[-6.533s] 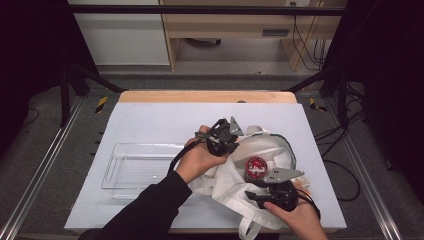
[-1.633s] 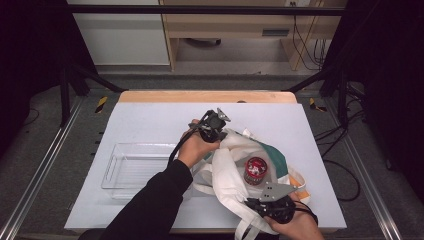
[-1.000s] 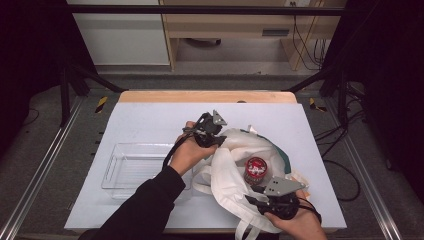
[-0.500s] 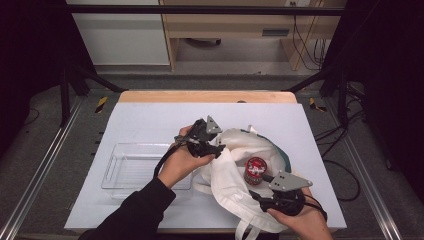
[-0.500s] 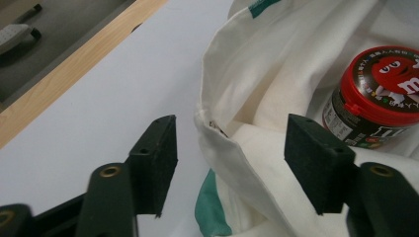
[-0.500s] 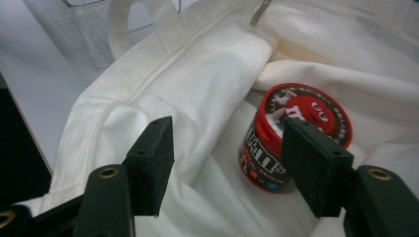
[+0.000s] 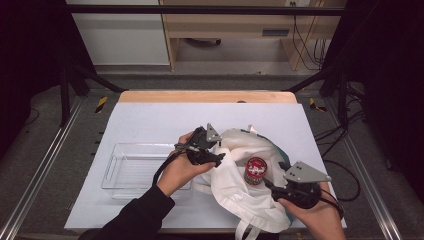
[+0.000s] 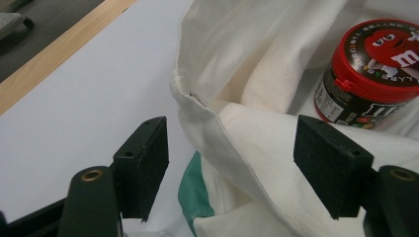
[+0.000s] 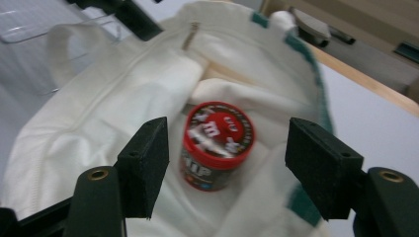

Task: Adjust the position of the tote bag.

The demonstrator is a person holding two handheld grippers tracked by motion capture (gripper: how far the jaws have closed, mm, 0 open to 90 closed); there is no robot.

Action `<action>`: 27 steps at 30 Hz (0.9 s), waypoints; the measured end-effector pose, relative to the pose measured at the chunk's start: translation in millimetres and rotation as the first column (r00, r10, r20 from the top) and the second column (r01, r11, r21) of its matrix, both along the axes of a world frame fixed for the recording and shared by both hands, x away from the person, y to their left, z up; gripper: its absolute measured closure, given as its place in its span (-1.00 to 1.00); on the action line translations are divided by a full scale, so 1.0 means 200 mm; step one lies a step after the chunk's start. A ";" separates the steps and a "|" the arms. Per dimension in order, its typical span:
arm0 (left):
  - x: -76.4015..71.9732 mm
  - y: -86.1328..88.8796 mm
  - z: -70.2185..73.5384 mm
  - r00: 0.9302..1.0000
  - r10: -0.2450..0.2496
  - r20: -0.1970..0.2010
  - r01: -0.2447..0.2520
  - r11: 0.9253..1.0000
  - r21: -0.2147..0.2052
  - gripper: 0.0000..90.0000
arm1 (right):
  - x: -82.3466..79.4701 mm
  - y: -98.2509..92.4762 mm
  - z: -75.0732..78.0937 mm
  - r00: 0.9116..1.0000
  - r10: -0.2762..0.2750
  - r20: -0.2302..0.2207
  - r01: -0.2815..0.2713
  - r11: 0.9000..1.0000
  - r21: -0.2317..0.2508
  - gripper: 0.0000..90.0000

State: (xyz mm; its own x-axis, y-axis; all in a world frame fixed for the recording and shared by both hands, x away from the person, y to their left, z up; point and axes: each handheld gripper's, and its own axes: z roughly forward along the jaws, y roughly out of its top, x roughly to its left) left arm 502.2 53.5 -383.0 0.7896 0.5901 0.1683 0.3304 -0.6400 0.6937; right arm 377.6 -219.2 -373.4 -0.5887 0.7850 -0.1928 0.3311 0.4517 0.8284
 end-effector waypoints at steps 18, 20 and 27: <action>0.01 -0.03 -0.07 1.000 -0.003 -0.018 0.003 1.000 0.031 0.26 | 0.09 -0.09 -0.07 0.983 -0.167 -0.081 0.161 0.984 -0.073 0.13; 0.01 -0.03 -0.07 1.000 -0.003 -0.012 0.004 1.000 0.027 0.40 | 0.09 -0.09 -0.07 0.983 -0.168 -0.080 0.162 0.984 -0.076 0.19; 0.00 -0.01 -0.07 1.000 -0.023 -0.013 0.024 0.999 0.034 0.76 | 0.11 -0.18 -0.08 0.973 -0.225 -0.052 0.220 0.971 -0.091 0.78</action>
State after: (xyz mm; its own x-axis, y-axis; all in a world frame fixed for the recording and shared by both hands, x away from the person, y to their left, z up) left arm 502.2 51.2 -396.2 0.8055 0.5653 0.1776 0.3238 -0.6709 0.6671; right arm 399.7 -254.9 -389.6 -0.4142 0.8800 -0.2324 0.4799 0.4281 0.7658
